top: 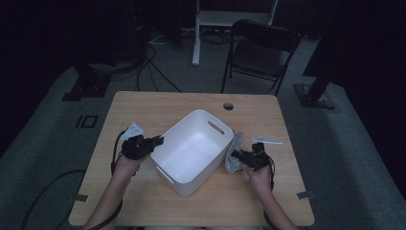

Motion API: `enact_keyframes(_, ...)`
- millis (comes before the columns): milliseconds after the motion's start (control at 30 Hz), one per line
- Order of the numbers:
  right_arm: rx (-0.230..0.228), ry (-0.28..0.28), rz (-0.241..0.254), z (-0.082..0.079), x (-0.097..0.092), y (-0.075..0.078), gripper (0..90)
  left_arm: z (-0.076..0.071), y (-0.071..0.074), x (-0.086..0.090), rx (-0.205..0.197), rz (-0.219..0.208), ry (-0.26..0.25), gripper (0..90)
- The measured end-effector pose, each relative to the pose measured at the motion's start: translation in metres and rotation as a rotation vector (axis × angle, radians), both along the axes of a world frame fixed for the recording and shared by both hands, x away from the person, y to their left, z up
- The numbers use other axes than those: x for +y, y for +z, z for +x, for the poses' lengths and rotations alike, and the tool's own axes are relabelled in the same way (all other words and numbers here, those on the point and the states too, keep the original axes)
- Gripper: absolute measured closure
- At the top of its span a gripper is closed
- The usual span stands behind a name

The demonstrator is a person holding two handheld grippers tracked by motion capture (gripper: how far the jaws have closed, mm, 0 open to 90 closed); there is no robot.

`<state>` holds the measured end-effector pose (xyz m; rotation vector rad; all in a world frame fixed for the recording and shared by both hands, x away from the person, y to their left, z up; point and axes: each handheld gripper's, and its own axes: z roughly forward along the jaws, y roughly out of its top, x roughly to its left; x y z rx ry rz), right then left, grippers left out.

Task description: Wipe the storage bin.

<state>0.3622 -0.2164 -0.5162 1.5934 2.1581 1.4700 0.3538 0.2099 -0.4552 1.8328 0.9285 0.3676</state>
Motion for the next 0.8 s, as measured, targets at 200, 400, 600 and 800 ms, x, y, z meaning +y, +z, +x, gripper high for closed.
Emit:
enact_keyframes(200,0.078,-0.004,-0.001,0.006,0.001,-0.017,73.8,0.001,0.000,0.000,0.000,-0.001,0.000,84.2)
enact_keyframes(400,0.008,-0.003,0.060,-0.006,-0.007,0.011,73.7,0.001,0.000,0.000,0.001,-0.002,-0.002,84.2)
enact_keyframes(600,-0.134,0.021,0.146,-0.026,-0.013,0.055,73.6,0.001,0.000,0.000,0.006,0.002,-0.002,84.2)
enact_keyframes(800,-0.154,0.033,0.097,-0.026,0.001,0.053,73.5,0.001,0.000,0.000,0.006,-0.002,-0.004,84.1)
